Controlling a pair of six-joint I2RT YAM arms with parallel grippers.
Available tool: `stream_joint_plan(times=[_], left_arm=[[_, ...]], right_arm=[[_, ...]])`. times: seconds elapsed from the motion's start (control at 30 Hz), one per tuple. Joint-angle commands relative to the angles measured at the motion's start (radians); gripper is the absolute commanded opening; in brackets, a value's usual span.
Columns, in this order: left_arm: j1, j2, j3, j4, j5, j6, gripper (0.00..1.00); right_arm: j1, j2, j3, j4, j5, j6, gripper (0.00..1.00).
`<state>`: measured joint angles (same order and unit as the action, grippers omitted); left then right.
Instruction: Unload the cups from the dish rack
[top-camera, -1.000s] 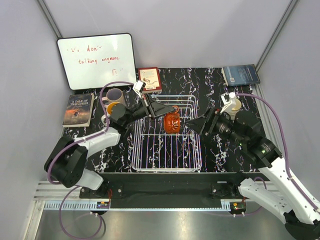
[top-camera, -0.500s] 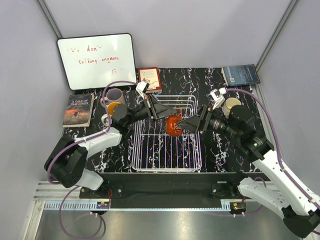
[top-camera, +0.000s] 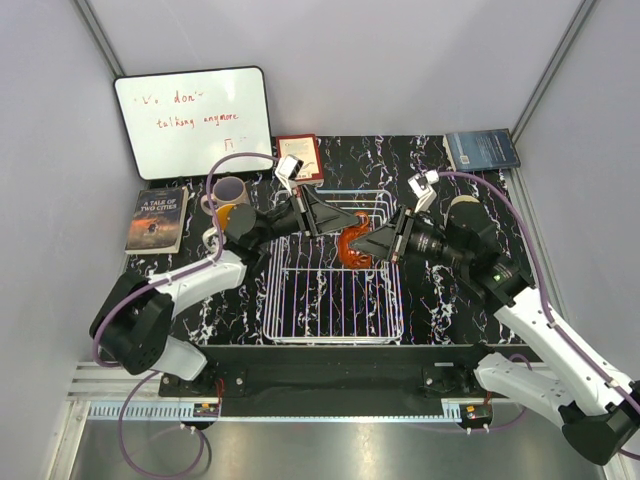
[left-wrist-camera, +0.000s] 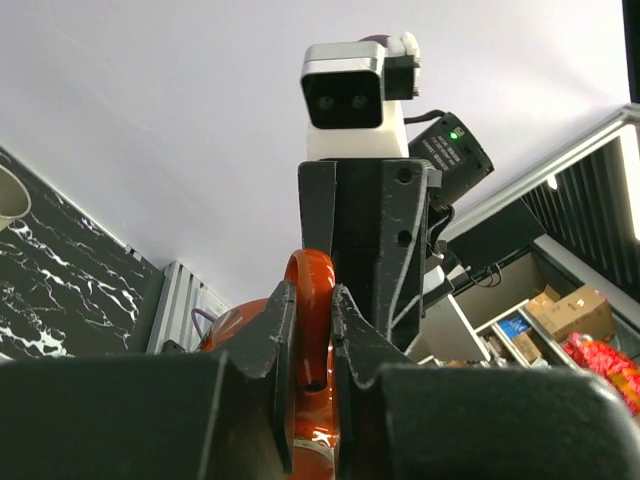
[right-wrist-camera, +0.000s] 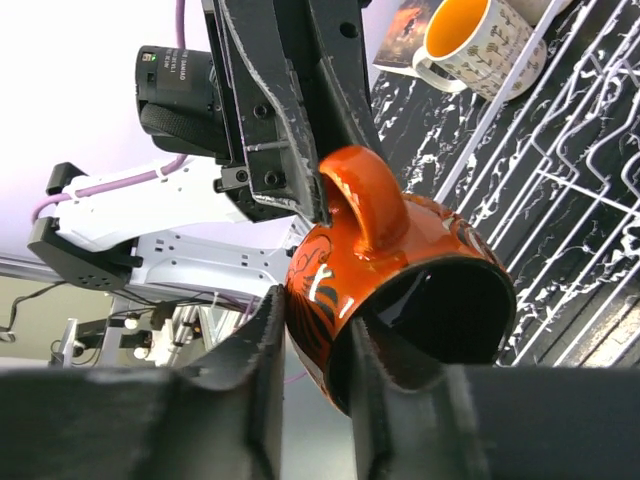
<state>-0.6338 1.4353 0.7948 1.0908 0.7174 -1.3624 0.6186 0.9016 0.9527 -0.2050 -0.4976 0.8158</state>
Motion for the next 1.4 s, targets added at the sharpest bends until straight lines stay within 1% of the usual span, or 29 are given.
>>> stream_joint_plan(times=[0.0, 0.07, 0.1, 0.2, 0.23, 0.33, 0.37, 0.4, 0.43, 0.47, 0.5, 0.57, 0.67, 0.7, 0.73, 0.8, 0.87, 0.9, 0.93, 0.97, 1.0, 1.03, 1.1, 1.13, 1.17, 1.23, 1.27, 1.33, 1.37], left_arm=[[-0.012, 0.033, 0.072, 0.05, 0.017, -0.009, 0.0], [-0.01, 0.043, 0.086, 0.055, 0.022, -0.014, 0.0], [-0.01, 0.057, 0.09, 0.055, 0.027, -0.017, 0.0], [-0.01, 0.088, 0.112, 0.05, 0.036, -0.027, 0.0], [-0.01, 0.094, 0.115, 0.043, 0.039, -0.03, 0.04], [-0.01, 0.117, 0.138, 0.035, 0.05, -0.032, 0.06], [-0.01, 0.122, 0.148, 0.034, 0.053, -0.033, 0.09], [-0.01, 0.125, 0.155, 0.031, 0.059, -0.032, 0.15], [-0.01, 0.132, 0.161, 0.018, 0.06, -0.03, 0.26], [-0.01, 0.135, 0.173, 0.012, 0.065, -0.029, 0.48], [-0.009, 0.139, 0.178, 0.009, 0.073, -0.029, 0.56], [-0.009, 0.142, 0.188, -0.002, 0.077, -0.027, 0.72], [-0.009, 0.132, 0.195, -0.038, 0.079, -0.009, 0.82], [-0.007, 0.129, 0.195, -0.052, 0.079, 0.005, 0.94], [-0.006, 0.126, 0.195, -0.074, 0.076, 0.009, 0.98], [0.0, 0.113, 0.192, -0.101, 0.07, 0.029, 0.99], [0.026, 0.093, 0.175, -0.198, 0.045, 0.054, 0.99], [0.039, 0.05, 0.163, -0.26, -0.011, 0.101, 0.99], [0.071, 0.024, 0.135, -0.407, -0.054, 0.13, 0.99], [0.085, -0.007, 0.121, -0.487, -0.099, 0.164, 0.99], [0.104, -0.079, 0.115, -0.578, -0.212, 0.233, 0.99], [0.109, -0.107, 0.119, -0.78, -0.273, 0.264, 0.99], [0.115, -0.154, 0.133, -0.932, -0.402, 0.319, 0.99], [0.115, -0.189, 0.15, -1.047, -0.433, 0.331, 0.99], [0.115, -0.202, 0.155, -1.086, -0.455, 0.342, 0.99], [0.115, -0.232, 0.159, -1.167, -0.49, 0.365, 0.99], [0.115, -0.24, 0.159, -1.192, -0.51, 0.371, 0.99], [0.115, -0.256, 0.161, -1.249, -0.521, 0.396, 0.99], [0.115, -0.26, 0.159, -1.267, -0.527, 0.402, 0.99]], right_arm=[[0.009, -0.007, -0.009, 0.07, -0.064, -0.021, 0.13], [0.007, -0.02, -0.015, 0.07, -0.062, -0.017, 0.02], [0.009, -0.024, -0.022, 0.07, -0.062, -0.015, 0.0], [0.007, -0.036, -0.026, 0.062, -0.064, -0.012, 0.0], [0.007, -0.044, -0.028, 0.064, -0.061, -0.012, 0.0], [0.007, -0.064, -0.035, 0.065, -0.059, -0.02, 0.0], [0.007, -0.072, -0.037, 0.062, -0.058, -0.024, 0.0], [0.007, -0.075, -0.038, 0.062, -0.056, -0.027, 0.0], [0.007, -0.079, -0.04, 0.062, -0.055, -0.029, 0.0], [0.009, -0.079, -0.042, 0.062, -0.056, -0.033, 0.0], [0.006, -0.076, -0.043, 0.062, -0.059, -0.032, 0.0], [0.007, -0.075, -0.043, 0.064, -0.064, -0.033, 0.0], [0.009, -0.081, -0.042, 0.061, -0.061, -0.04, 0.0], [0.009, -0.081, -0.039, 0.058, -0.059, -0.041, 0.0], [0.007, -0.081, -0.037, 0.058, -0.053, -0.041, 0.0], [0.007, -0.089, -0.026, 0.038, -0.032, -0.055, 0.0], [0.007, -0.095, -0.005, -0.042, 0.06, -0.096, 0.0], [0.007, -0.096, 0.027, -0.077, 0.1, -0.116, 0.0], [0.007, -0.093, 0.049, -0.167, 0.208, -0.138, 0.0], [0.006, -0.089, 0.073, -0.218, 0.273, -0.177, 0.0], [0.007, -0.064, 0.128, -0.27, 0.34, -0.199, 0.0], [0.007, -0.05, 0.155, -0.365, 0.478, -0.213, 0.0], [0.007, 0.0, 0.229, -0.44, 0.612, -0.248, 0.0], [0.006, 0.02, 0.254, -0.512, 0.733, -0.251, 0.0], [0.001, 0.04, 0.277, -0.539, 0.781, -0.256, 0.0], [-0.019, 0.094, 0.33, -0.594, 0.867, -0.256, 0.0], [-0.063, 0.112, 0.351, -0.602, 0.872, -0.257, 0.0], [-0.132, 0.16, 0.363, -0.613, 0.815, -0.251, 0.0], [-0.214, 0.177, 0.365, -0.611, 0.785, -0.248, 0.0]])
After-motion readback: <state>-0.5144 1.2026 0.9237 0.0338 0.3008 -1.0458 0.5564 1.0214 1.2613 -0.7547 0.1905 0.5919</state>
